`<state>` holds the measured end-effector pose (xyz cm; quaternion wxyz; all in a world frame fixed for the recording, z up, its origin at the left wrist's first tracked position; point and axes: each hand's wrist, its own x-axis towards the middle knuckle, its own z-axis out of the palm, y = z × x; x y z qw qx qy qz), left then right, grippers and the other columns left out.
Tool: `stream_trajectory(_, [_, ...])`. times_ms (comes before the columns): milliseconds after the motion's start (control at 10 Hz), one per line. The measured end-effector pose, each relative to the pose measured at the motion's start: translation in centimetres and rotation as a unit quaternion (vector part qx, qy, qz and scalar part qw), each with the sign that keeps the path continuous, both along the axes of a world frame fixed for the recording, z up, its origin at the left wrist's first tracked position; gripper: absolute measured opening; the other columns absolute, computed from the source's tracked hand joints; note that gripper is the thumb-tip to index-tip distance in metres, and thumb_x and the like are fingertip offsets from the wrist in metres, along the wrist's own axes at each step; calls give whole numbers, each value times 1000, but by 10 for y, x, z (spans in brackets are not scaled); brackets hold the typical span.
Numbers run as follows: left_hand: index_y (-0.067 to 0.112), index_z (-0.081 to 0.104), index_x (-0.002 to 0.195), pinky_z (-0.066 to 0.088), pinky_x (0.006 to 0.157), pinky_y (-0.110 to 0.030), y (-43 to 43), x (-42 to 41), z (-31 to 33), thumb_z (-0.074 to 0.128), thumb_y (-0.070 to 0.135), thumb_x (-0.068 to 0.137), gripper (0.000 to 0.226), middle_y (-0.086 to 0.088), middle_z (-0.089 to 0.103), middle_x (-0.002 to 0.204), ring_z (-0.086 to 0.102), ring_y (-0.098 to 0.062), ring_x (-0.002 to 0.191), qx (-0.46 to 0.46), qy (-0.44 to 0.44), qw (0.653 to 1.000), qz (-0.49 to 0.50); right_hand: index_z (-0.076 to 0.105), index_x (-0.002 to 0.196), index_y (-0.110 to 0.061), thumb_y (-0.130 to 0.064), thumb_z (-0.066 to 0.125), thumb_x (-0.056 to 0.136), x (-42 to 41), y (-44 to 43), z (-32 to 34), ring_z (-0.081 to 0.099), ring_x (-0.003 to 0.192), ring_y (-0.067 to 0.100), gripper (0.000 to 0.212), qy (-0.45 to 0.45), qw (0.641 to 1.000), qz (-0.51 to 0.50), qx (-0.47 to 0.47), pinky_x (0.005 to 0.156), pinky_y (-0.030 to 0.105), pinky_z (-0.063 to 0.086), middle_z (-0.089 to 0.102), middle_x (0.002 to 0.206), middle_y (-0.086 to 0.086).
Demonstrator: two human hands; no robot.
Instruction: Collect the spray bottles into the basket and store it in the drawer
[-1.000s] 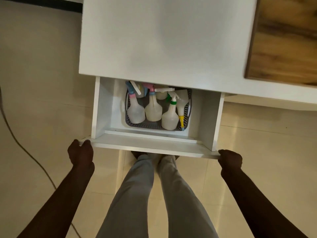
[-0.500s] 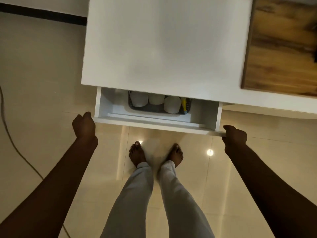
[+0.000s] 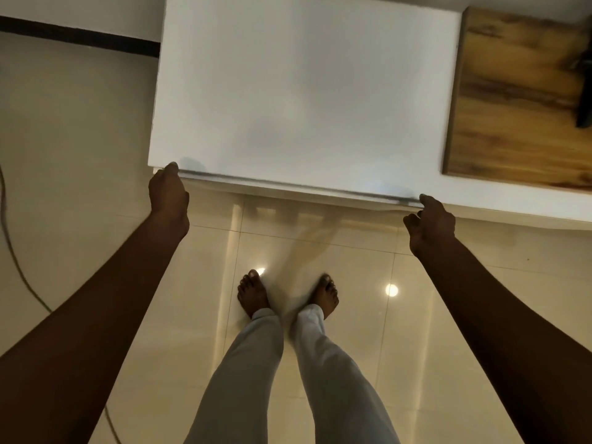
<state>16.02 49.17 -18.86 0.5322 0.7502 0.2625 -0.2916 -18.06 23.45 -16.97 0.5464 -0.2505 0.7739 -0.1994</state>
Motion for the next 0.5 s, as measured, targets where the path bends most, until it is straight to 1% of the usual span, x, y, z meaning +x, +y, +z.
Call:
stream_trajectory(100, [29, 41, 76, 34, 62, -23, -8, -9, 6, 53, 30, 103, 30, 8, 36, 78, 34, -10, 65, -8, -2, 1000, -12, 68, 119, -8, -15, 71, 98, 0, -4, 10, 58, 90, 19, 23, -36, 999, -13, 13, 95, 30, 60, 56, 91, 1])
stream_trajectory(200, [25, 57, 90, 42, 81, -31, -8, -29, 24, 51, 29, 104, 16, 8, 46, 83, 49, -14, 81, 13, -1, 999, -45, 68, 118, -7, -12, 64, 101, -5, 2, 25, 59, 103, 24, 18, -42, 998, 44, 2, 109, 42, 54, 61, 102, 4])
stream_trajectory(300, [8, 51, 149, 40, 112, -41, -4, -65, 54, 48, 30, 106, 48, -13, 62, 139, 53, -29, 135, 44, -7, 989, -141, 66, 128, -3, -14, 63, 101, -9, 26, 58, 60, 106, 28, 30, -6, 986, 163, -23, 98, 40, 54, 64, 112, 9])
stream_trajectory(400, [22, 36, 162, 30, 116, -29, -5, -102, 96, 45, 37, 108, 57, -1, 38, 168, 37, -21, 154, 60, -58, 968, -235, 55, 148, -14, -25, 64, 102, -10, 57, 96, 56, 128, 19, 48, 32, 948, 308, -70, 105, 37, 48, 60, 145, 4])
stream_trajectory(500, [25, 38, 161, 28, 115, -25, -8, -124, 135, 44, 38, 109, 54, 3, 38, 168, 36, -17, 154, 36, -107, 947, -301, 53, 151, -18, -29, 63, 103, -6, 77, 128, 55, 136, 17, 50, 31, 905, 405, -128, 105, 29, 43, 55, 155, 2])
